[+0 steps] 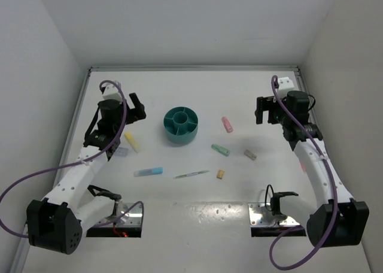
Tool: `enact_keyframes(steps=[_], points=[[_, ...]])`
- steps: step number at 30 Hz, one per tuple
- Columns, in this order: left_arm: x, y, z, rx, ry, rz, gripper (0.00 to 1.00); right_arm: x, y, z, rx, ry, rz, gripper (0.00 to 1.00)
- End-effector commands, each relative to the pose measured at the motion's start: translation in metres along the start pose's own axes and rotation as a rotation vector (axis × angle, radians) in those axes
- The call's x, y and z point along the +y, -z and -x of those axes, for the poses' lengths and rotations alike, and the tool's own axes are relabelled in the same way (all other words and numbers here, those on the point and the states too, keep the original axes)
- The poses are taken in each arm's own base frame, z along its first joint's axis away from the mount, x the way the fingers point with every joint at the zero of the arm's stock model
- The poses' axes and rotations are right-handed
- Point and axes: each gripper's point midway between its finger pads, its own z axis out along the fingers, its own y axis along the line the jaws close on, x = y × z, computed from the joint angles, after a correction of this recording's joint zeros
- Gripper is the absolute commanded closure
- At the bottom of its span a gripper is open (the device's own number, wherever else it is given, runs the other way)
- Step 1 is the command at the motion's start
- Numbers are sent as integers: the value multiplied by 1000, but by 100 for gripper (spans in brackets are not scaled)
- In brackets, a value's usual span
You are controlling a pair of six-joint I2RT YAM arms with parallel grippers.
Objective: Sort the stationery into containers
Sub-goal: Pick up the stationery from the center of the board.
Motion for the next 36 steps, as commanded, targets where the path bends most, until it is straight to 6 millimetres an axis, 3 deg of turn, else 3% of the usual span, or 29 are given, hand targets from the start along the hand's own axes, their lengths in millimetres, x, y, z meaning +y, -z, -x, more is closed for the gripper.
enact_keyframes(steps=[1, 7, 10, 11, 12, 13, 15, 16, 17, 18, 19, 20, 21, 22, 24, 25, 26, 27, 29, 31, 32, 33, 36], points=[[-7, 0, 17, -50, 29, -23, 0, 2, -2, 0, -4, -24, 4, 0], [-8, -3, 9, -26, 40, -14, 0, 7, -4, -4, 10, 37, 46, 0], [-9, -5, 6, -14, 38, -19, 3, 14, 0, -16, 25, 86, 95, 2], [-9, -7, 3, -5, 45, -16, 19, 13, -1, -21, 19, 118, 95, 66], [-9, -7, 3, -5, 46, -16, 50, 13, -1, -21, 18, 129, 96, 100], [-5, -6, 1, 2, 55, 3, 100, 14, 0, -23, 28, 119, 97, 100], [3, -8, -13, 39, 84, 46, 100, 16, 0, -23, 26, 119, 109, 100], [9, -6, -27, 75, 124, 83, 100, 19, 3, -13, 10, 120, 126, 76], [17, -7, -32, 88, 149, 131, 100, 21, 4, -12, 14, 119, 138, 31], [20, -6, -38, 106, 172, 155, 80, 25, 5, -12, 9, 119, 165, 1], [25, -5, -54, 162, 192, 188, 57, 27, 8, -9, -4, 120, 173, 0], [30, -5, -64, 194, 193, 218, 40, 31, 8, -11, 1, 155, 196, 13], [32, -5, -69, 212, 200, 229, 19, 35, 9, -10, -3, 155, 218, 60], [36, -5, -74, 229, 200, 255, 15, 33, 11, -10, -2, 155, 203, 100], [44, -8, -80, 234, 194, 303, 9, 33, 11, -10, -2, 155, 203, 100], [50, -9, -86, 253, 191, 323, 9, 33, 12, -12, 7, 154, 205, 60], [53, -11, -88, 265, 199, 340, 9, 33, 12, -15, 16, 152, 206, 38], [56, -14, -94, 292, 208, 342, 18, 28, 12, -15, 19, 166, 183, 25], [65, -21, -119, 378, 206, 371, 36, 24, 11, -15, 23, 167, 160, 22], [64, -34, -117, 401, 222, 365, 49, 22, 9, -17, 21, 177, 147, 22], [67, -39, -128, 443, 204, 384, 50, 22, 9, -17, 21, 186, 147, 22], [69, -43, -123, 431, 197, 404, 50, 20, 7, -19, 31, 185, 140, 22], [74, -44, -127, 432, 206, 437, 35, 22, 7, -19, 30, 185, 149, 22]])
